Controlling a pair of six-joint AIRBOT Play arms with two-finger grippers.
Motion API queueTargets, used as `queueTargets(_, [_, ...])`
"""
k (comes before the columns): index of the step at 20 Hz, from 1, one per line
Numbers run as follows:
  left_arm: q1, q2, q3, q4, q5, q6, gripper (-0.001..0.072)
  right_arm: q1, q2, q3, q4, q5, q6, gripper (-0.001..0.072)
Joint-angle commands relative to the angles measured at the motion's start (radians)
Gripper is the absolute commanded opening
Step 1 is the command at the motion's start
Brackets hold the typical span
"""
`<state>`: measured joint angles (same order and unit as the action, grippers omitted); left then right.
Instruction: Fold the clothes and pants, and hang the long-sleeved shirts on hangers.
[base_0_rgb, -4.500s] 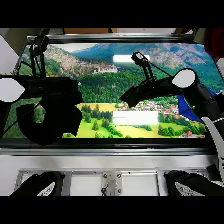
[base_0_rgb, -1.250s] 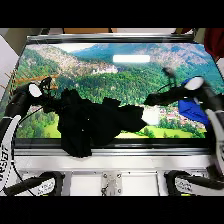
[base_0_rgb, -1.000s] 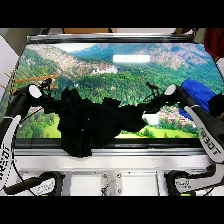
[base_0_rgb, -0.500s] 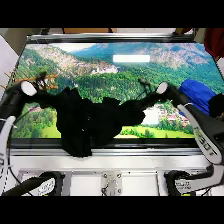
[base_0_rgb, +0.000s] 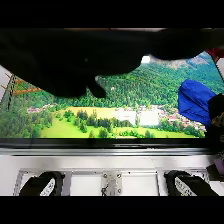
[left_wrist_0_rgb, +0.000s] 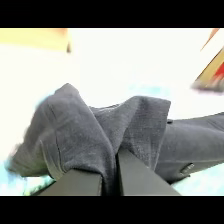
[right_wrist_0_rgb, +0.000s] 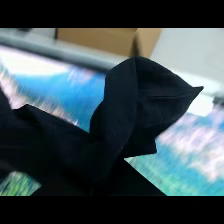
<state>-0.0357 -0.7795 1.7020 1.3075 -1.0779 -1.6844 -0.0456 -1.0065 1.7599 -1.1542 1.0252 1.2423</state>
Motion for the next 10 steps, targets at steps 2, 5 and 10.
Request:
queueTargets(2, [-0.077,0.163,0.061,0.001,0.014,-0.012,0.0016,-0.04,0.201,0.039,-0.058,-0.03,0.028,0.0012])
queueTargets(5, [-0.122,0.176,0.06,0.003,-0.009,-0.025,0.0017,-0.04,0.232,0.039,-0.058,-0.009,0.086,0.0012])
queueTargets(10, [-0.133,0.0,0.06,0.036,-0.18,-0.025,0.0017,-0.04,0.13,0.034,-0.058,0.373,0.248,0.0012])
